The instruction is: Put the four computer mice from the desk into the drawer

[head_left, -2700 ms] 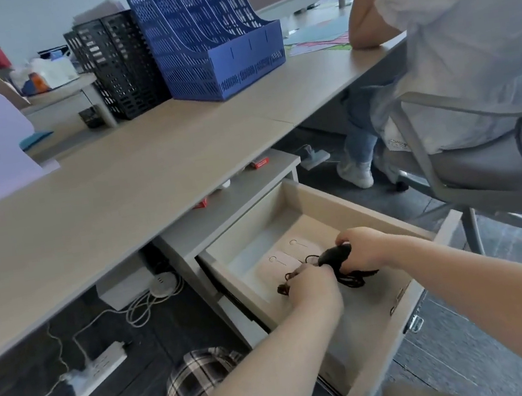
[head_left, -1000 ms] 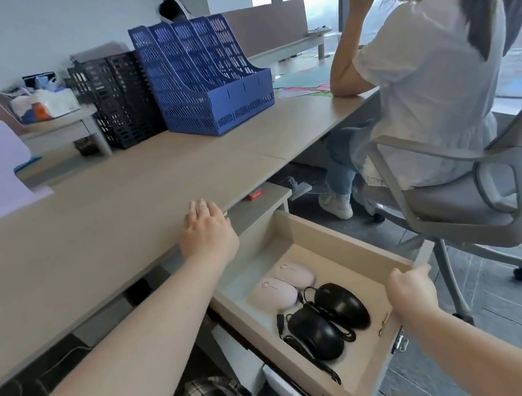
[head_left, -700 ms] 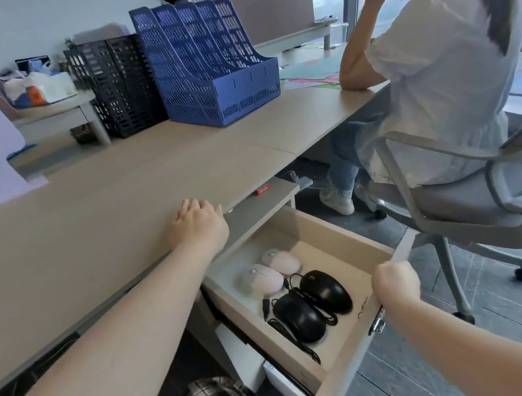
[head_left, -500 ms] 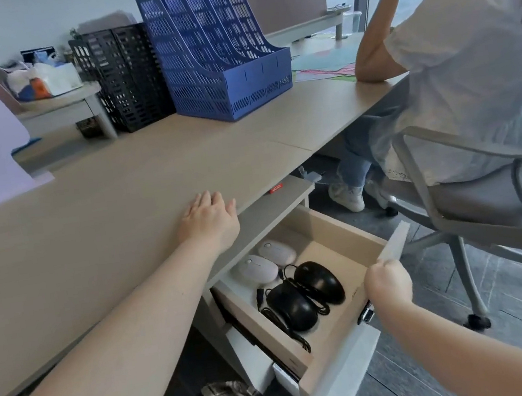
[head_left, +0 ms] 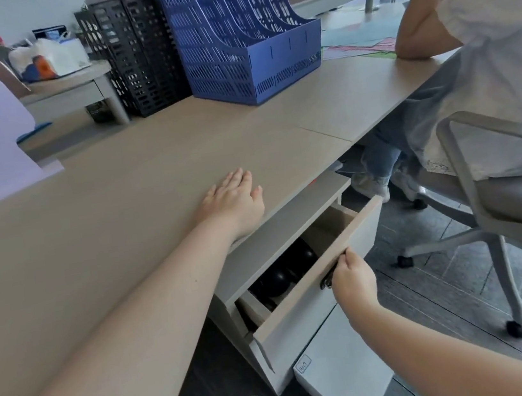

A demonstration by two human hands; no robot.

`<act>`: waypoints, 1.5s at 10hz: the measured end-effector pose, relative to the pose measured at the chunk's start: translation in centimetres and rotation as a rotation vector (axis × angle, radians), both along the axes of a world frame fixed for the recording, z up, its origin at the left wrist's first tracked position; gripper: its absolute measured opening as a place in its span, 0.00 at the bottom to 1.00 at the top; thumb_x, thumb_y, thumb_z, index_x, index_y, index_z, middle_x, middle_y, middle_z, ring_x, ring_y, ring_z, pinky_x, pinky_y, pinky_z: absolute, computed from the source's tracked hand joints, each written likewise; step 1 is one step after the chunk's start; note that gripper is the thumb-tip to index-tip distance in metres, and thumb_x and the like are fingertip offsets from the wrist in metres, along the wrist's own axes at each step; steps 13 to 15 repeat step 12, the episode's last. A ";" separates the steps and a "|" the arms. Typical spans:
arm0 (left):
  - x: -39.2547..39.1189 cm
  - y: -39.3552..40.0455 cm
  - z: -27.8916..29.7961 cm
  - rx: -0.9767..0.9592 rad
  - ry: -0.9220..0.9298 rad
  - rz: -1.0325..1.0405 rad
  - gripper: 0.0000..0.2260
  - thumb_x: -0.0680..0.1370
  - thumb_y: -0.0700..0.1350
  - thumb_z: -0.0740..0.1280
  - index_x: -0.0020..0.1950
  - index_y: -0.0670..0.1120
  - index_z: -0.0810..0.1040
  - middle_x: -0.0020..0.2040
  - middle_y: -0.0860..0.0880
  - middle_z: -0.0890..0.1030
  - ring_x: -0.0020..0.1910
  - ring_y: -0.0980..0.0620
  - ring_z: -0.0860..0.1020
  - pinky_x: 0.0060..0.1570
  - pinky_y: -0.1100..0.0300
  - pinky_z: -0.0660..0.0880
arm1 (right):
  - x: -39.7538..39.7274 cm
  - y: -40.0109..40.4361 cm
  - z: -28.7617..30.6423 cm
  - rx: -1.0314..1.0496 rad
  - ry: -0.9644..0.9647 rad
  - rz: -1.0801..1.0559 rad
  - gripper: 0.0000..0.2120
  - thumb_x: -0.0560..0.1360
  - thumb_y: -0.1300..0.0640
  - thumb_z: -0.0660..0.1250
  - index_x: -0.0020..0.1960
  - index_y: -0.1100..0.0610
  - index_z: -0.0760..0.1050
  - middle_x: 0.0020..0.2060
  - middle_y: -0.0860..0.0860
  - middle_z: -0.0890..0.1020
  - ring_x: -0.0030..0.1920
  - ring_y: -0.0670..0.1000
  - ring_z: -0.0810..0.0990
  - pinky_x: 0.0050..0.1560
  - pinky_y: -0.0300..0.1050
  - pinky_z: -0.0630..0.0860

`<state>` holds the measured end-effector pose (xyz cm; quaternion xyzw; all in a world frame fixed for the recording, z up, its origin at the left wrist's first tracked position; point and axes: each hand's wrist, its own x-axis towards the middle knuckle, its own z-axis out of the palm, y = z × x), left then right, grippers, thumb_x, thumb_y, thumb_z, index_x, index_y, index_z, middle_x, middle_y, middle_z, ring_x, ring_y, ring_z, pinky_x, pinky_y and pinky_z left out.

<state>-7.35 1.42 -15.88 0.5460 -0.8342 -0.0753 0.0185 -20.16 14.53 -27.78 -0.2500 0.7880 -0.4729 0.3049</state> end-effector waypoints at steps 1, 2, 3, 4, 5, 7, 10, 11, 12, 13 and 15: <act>0.1 -0.9 -0.1 -0.003 0.010 -0.013 0.25 0.82 0.52 0.45 0.79 0.49 0.50 0.80 0.54 0.49 0.78 0.56 0.47 0.76 0.55 0.45 | 1.1 -1.2 -0.4 -0.010 0.010 0.035 0.10 0.80 0.59 0.49 0.42 0.60 0.64 0.31 0.52 0.70 0.31 0.52 0.68 0.35 0.46 0.64; 0.0 -1.5 -0.2 -0.010 0.019 -0.020 0.24 0.82 0.52 0.45 0.79 0.49 0.51 0.80 0.55 0.49 0.78 0.56 0.47 0.77 0.55 0.45 | 1.6 -2.4 -0.5 -0.001 0.046 0.051 0.10 0.80 0.59 0.50 0.40 0.57 0.61 0.29 0.51 0.69 0.30 0.51 0.67 0.37 0.47 0.64; -0.2 -1.7 -0.2 -0.017 0.022 -0.021 0.24 0.82 0.52 0.45 0.79 0.49 0.51 0.80 0.55 0.49 0.78 0.56 0.47 0.76 0.55 0.45 | 1.9 -3.5 -0.5 -0.015 0.058 0.083 0.11 0.80 0.59 0.50 0.39 0.57 0.60 0.29 0.51 0.69 0.30 0.50 0.66 0.33 0.47 0.62; -0.2 -1.7 -0.3 -0.021 0.019 -0.026 0.24 0.82 0.52 0.45 0.79 0.49 0.50 0.80 0.54 0.49 0.78 0.56 0.47 0.77 0.55 0.45 | 2.4 -4.8 -0.3 -0.007 0.074 0.102 0.09 0.81 0.60 0.50 0.41 0.59 0.60 0.29 0.51 0.69 0.29 0.50 0.67 0.30 0.45 0.60; -0.1 -1.8 -0.4 -0.023 0.023 -0.027 0.24 0.82 0.52 0.45 0.79 0.49 0.50 0.80 0.54 0.49 0.78 0.56 0.48 0.76 0.55 0.45 | 2.9 -5.7 -0.3 0.002 0.074 0.078 0.07 0.80 0.62 0.48 0.45 0.61 0.62 0.29 0.52 0.69 0.29 0.50 0.66 0.28 0.45 0.60; -0.3 -1.8 -0.5 -0.025 0.022 -0.025 0.24 0.82 0.51 0.45 0.79 0.49 0.51 0.80 0.54 0.49 0.78 0.56 0.48 0.77 0.55 0.45 | 3.3 -6.6 -0.2 0.058 0.029 0.057 0.08 0.75 0.68 0.49 0.50 0.65 0.65 0.35 0.58 0.73 0.29 0.52 0.66 0.27 0.43 0.58; -0.2 -1.5 -0.2 -0.028 0.022 -0.032 0.24 0.82 0.52 0.45 0.79 0.49 0.51 0.80 0.54 0.50 0.78 0.56 0.49 0.77 0.56 0.46 | 1.6 -5.2 1.7 0.114 0.043 0.257 0.03 0.77 0.67 0.53 0.48 0.61 0.63 0.32 0.50 0.69 0.32 0.51 0.68 0.27 0.43 0.60; 0.0 -1.1 0.0 -0.023 0.034 -0.028 0.24 0.82 0.52 0.46 0.79 0.48 0.52 0.80 0.53 0.51 0.78 0.55 0.50 0.77 0.56 0.46 | 1.1 -5.0 2.8 0.172 0.076 0.323 0.08 0.78 0.66 0.53 0.54 0.61 0.68 0.40 0.54 0.73 0.41 0.56 0.71 0.37 0.43 0.68; 0.0 -0.6 0.0 -0.041 0.072 -0.028 0.24 0.82 0.51 0.46 0.78 0.48 0.53 0.80 0.53 0.52 0.78 0.55 0.50 0.77 0.56 0.47 | -0.4 -4.0 3.2 0.243 0.124 0.391 0.15 0.79 0.62 0.53 0.64 0.60 0.69 0.56 0.58 0.77 0.50 0.56 0.74 0.46 0.46 0.71; 0.0 -0.6 0.0 -0.041 0.072 -0.028 0.24 0.82 0.51 0.46 0.78 0.48 0.53 0.80 0.53 0.52 0.78 0.55 0.50 0.77 0.56 0.47 | -0.4 -4.0 3.2 0.243 0.124 0.391 0.15 0.79 0.62 0.53 0.64 0.60 0.69 0.56 0.58 0.77 0.50 0.56 0.74 0.46 0.46 0.71; 0.0 -0.6 0.0 -0.041 0.072 -0.028 0.24 0.82 0.51 0.46 0.78 0.48 0.53 0.80 0.53 0.52 0.78 0.55 0.50 0.77 0.56 0.47 | -0.4 -4.0 3.2 0.243 0.124 0.391 0.15 0.79 0.62 0.53 0.64 0.60 0.69 0.56 0.58 0.77 0.50 0.56 0.74 0.46 0.46 0.71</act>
